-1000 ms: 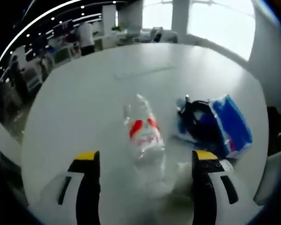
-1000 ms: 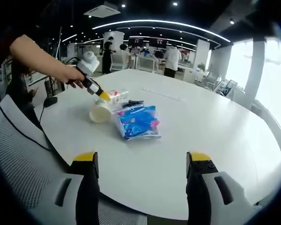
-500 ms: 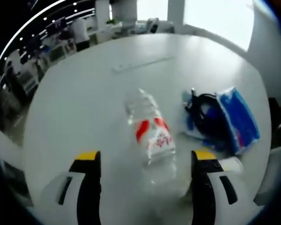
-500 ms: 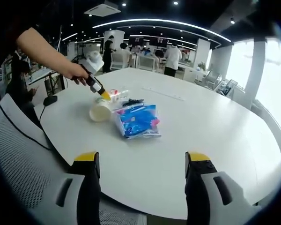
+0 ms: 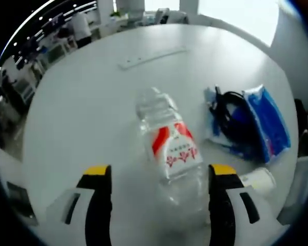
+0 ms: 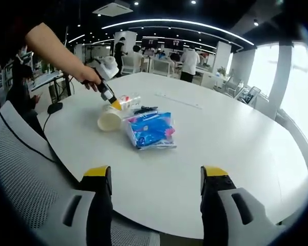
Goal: Arrange the tabletop items into an orderly group along one side of the table until the central work area is clear of visible clutter.
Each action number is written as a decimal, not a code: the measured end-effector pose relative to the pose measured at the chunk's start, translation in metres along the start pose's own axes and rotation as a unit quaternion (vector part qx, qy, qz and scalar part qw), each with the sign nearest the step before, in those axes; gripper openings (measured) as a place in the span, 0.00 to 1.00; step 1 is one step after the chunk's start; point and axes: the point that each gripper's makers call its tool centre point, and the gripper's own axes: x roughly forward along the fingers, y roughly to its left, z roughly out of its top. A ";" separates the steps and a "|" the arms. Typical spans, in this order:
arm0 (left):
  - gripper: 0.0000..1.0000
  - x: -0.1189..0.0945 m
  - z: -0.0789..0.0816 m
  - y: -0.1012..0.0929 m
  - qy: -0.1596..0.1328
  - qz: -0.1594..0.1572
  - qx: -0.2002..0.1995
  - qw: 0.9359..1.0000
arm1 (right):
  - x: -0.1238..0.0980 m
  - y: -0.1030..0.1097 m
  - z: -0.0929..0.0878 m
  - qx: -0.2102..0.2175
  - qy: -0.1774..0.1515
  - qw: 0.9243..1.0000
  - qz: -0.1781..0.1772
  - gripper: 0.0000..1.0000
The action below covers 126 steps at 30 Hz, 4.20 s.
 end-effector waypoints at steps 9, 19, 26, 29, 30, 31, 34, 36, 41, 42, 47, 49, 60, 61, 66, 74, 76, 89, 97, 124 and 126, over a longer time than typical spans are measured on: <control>0.75 0.007 0.004 -0.001 0.007 -0.002 0.007 1.000 | 0.000 0.000 -0.001 0.000 0.004 1.000 0.000 0.68; 0.71 0.015 0.006 -0.004 0.010 -0.010 0.000 1.000 | 0.001 0.001 -0.004 -0.006 0.012 1.000 0.002 0.65; 0.69 0.017 0.014 -0.006 0.006 -0.011 0.002 1.000 | 0.001 -0.001 -0.005 -0.004 0.013 1.000 -0.002 0.64; 0.69 0.019 0.023 -0.008 -0.003 -0.013 -0.006 1.000 | 0.001 -0.001 -0.005 -0.004 0.013 1.000 -0.002 0.64; 0.68 0.020 0.024 -0.008 -0.002 -0.011 -0.003 1.000 | 0.001 0.000 -0.005 -0.004 0.014 1.000 -0.001 0.64; 0.68 0.021 0.023 -0.007 0.003 -0.010 0.000 1.000 | 0.001 0.000 -0.005 -0.005 0.014 1.000 -0.001 0.64; 0.66 0.024 0.021 -0.006 0.013 -0.010 -0.001 1.000 | 0.001 0.000 -0.005 -0.004 0.013 1.000 -0.003 0.63; 0.66 0.025 0.020 -0.007 0.018 -0.013 -0.011 1.000 | 0.001 -0.001 -0.005 -0.004 0.013 1.000 -0.005 0.63; 0.66 0.029 0.021 -0.006 0.018 -0.010 -0.012 1.000 | 0.000 -0.001 -0.005 -0.005 0.013 1.000 -0.006 0.63; 0.65 0.029 0.021 -0.005 0.018 -0.009 -0.010 1.000 | 0.000 -0.001 -0.005 -0.005 0.013 1.000 -0.005 0.63; 0.57 0.030 0.022 0.002 0.013 0.002 0.003 1.000 | 0.001 -0.001 -0.005 -0.006 0.015 1.000 -0.005 0.62; 0.55 0.029 0.021 0.004 0.016 0.001 0.006 1.000 | 0.001 -0.001 -0.006 -0.007 0.016 1.000 -0.004 0.61; 0.45 0.029 0.024 0.003 -0.004 -0.001 0.010 1.000 | 0.001 -0.001 -0.006 -0.010 0.018 1.000 -0.005 0.59; 0.45 0.029 0.024 0.003 -0.004 0.000 0.012 1.000 | 0.001 -0.001 -0.006 -0.010 0.018 1.000 -0.004 0.59; 0.44 0.029 0.025 0.003 -0.005 -0.001 0.014 1.000 | 0.001 -0.002 -0.007 -0.010 0.020 1.000 -0.005 0.59; 0.41 0.029 0.025 0.002 -0.010 -0.005 0.017 1.000 | 0.001 -0.001 -0.008 -0.013 0.022 1.000 -0.002 0.57; 0.40 0.029 0.025 0.002 -0.012 -0.006 0.018 1.000 | 0.001 -0.001 -0.008 -0.013 0.024 1.000 -0.002 0.57; 0.39 0.029 0.025 0.002 -0.020 -0.006 0.014 1.000 | 0.000 0.000 -0.010 -0.016 0.026 1.000 0.000 0.54; 0.39 0.031 0.025 0.001 -0.016 -0.015 0.028 0.999 | 0.000 0.000 -0.009 -0.015 0.026 1.000 0.001 0.53; 0.32 0.029 0.027 -0.005 -0.014 -0.028 0.063 0.998 | -0.001 -0.003 -0.006 -0.014 0.019 1.000 -0.007 0.54; 0.32 0.028 0.025 -0.005 -0.004 -0.027 0.065 0.998 | -0.001 -0.003 -0.005 -0.015 0.016 1.000 -0.008 0.55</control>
